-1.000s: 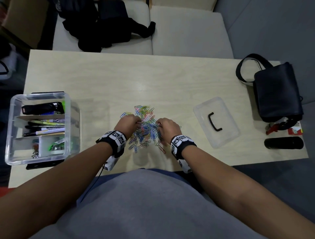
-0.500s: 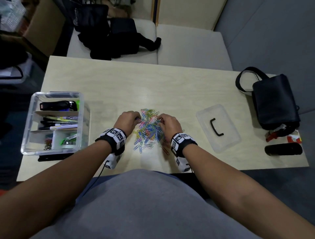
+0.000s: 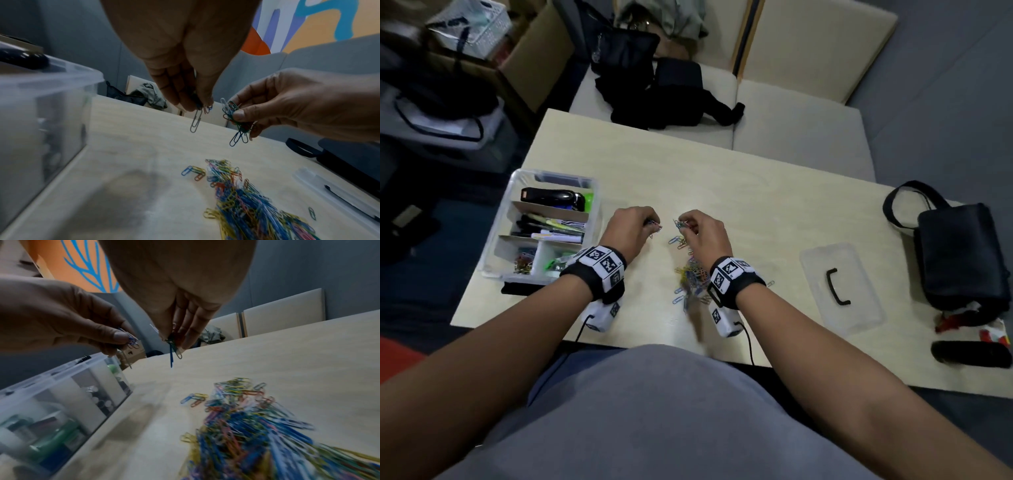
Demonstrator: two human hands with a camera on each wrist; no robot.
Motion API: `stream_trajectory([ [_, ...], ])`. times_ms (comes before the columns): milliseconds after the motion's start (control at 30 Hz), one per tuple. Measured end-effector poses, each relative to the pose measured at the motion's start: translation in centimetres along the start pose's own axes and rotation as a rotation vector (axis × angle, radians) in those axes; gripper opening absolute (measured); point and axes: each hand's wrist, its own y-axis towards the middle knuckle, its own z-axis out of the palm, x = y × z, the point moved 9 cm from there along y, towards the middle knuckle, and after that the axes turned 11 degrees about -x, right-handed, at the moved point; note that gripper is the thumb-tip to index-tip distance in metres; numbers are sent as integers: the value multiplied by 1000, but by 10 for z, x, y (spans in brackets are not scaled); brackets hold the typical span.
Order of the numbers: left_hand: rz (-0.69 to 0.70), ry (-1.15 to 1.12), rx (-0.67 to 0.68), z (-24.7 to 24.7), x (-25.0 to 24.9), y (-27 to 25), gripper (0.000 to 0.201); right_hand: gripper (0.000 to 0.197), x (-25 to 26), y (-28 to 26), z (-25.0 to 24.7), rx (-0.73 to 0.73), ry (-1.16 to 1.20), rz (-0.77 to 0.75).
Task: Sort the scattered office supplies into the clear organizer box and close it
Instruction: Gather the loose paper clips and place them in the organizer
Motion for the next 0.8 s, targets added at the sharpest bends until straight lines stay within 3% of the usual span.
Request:
stream_trajectory([
  [367, -189, -35, -249, -103, 62, -30, 7, 16, 103, 8, 73, 119, 158, -128],
  [667, -361, 17, -380, -170, 126, -78, 9, 21, 172, -8, 131, 219, 222, -216],
  [800, -410, 76, -362, -178, 153, -88, 7, 19, 191, -16, 151, 253, 241, -219],
])
